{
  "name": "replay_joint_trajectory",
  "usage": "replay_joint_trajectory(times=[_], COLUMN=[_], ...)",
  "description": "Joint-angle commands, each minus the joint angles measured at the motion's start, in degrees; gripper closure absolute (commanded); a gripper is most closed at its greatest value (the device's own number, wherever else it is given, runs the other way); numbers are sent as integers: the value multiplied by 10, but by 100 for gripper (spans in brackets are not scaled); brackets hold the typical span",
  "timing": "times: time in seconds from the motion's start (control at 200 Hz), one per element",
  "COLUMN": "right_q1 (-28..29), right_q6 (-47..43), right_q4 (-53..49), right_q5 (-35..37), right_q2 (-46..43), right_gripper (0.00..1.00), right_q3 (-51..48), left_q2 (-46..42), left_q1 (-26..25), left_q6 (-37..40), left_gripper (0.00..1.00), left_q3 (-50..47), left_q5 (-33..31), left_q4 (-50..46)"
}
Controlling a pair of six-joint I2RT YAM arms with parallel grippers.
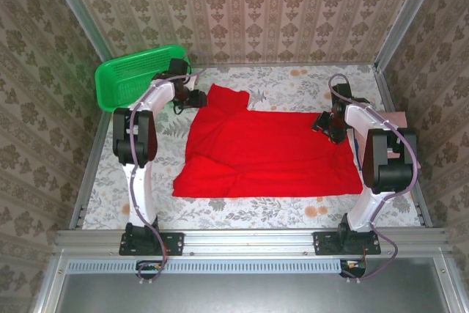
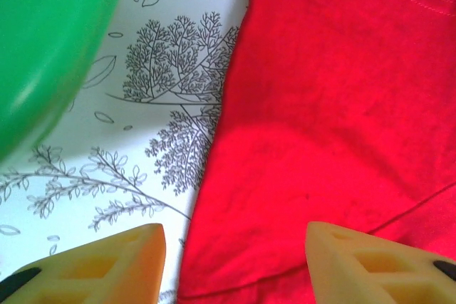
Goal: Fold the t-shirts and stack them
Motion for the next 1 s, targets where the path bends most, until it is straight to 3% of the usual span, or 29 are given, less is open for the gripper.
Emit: replay_joint_trajectory(times=[0.0, 0.33, 0.63, 0.995], right_q1=[0, 0, 0, -3], right_q6=[-9, -10, -4, 0], right_q4=[2, 1, 4, 5], right_q5=[-3, -14, -15, -21], right_q2=[-15, 1, 7, 18], right_gripper=[39, 39, 40, 40], right_q3=[13, 25, 21, 41], left_q2=[41, 147, 160, 135], left_q1=[-8, -37, -46, -52], left_q6=[43, 48, 44, 32], left_gripper=[47, 52, 53, 90], left_q3=[59, 190, 193, 139], left_q5=[-27, -58, -73, -69], left_q4=[-51, -107, -127, -105])
